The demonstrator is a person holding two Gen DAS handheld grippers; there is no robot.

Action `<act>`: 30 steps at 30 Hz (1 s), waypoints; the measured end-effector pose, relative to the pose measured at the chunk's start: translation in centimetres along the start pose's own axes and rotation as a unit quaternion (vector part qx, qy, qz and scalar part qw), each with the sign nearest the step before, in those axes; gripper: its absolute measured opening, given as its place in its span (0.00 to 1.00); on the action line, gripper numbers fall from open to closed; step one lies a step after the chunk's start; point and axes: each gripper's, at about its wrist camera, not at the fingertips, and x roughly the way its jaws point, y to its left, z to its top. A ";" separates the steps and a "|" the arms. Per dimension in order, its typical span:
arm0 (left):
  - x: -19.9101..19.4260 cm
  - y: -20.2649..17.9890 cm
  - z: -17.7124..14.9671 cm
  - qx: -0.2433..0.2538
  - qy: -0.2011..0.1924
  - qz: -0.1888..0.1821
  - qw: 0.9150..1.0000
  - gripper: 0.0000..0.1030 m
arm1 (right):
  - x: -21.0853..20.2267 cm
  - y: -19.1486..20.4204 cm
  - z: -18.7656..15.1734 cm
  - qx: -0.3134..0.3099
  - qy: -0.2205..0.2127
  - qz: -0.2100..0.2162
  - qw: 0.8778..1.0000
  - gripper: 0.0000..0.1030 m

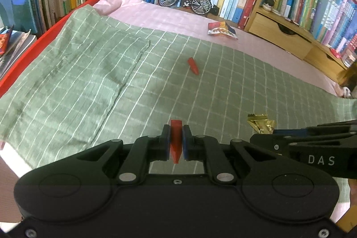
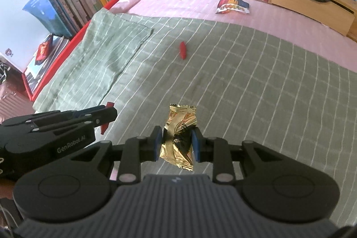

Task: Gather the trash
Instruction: 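Carry the red candy piece and gold wrapper off the bed over the black bin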

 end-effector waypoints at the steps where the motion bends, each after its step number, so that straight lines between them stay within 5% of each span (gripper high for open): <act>1: -0.5 0.1 -0.4 0.001 -0.001 0.000 1.000 0.10 | -0.3 0.3 -0.5 -0.001 0.000 0.000 1.000 0.31; 30: -8.4 6.0 -13.5 -0.021 0.034 0.016 0.999 0.10 | -3.1 8.9 -12.1 -0.053 0.035 0.002 0.998 0.31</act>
